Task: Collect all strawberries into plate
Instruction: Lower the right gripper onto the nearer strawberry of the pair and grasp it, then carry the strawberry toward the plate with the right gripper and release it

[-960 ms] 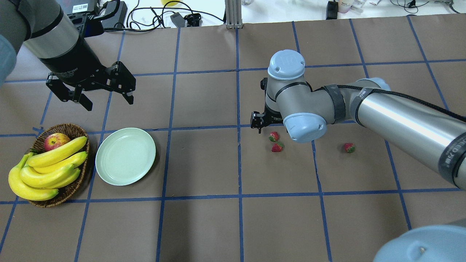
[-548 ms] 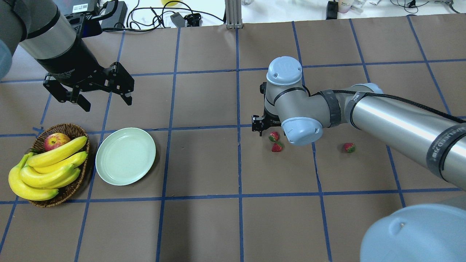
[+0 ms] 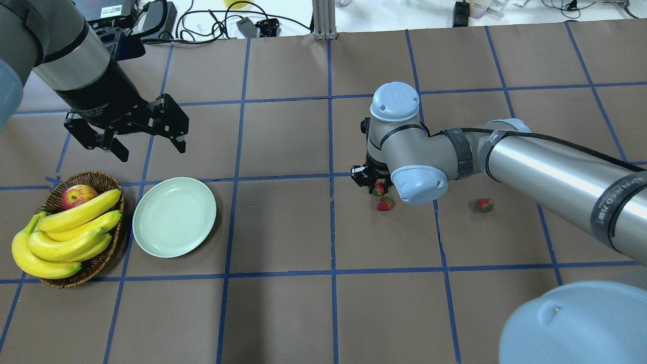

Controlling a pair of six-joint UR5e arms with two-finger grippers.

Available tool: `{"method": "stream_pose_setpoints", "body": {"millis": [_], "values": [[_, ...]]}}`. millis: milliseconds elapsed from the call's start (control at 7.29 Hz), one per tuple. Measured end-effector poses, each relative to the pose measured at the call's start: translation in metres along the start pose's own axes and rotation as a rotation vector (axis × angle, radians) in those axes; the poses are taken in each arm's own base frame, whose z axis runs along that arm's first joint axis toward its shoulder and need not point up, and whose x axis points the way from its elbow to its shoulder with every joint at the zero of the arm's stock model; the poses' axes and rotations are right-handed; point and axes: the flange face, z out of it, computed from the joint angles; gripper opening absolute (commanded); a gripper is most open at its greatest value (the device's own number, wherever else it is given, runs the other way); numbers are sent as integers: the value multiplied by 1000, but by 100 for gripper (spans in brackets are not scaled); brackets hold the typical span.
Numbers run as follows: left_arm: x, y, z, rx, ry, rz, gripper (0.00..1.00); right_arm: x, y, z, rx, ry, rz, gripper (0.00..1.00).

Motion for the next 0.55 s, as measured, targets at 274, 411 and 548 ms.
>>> {"method": "stream_pose_setpoints", "body": {"millis": [274, 411, 548], "values": [[0, 0, 0, 3, 3, 4, 100, -14, -11, -19, 20, -95, 60, 0], [0, 0, 1, 2, 2, 4, 100, -29, -12, -25, 10, -187, 81, 0], [0, 0, 1, 1, 2, 4, 100, -49, -7, -28, -3, -248, 103, 0]]}}
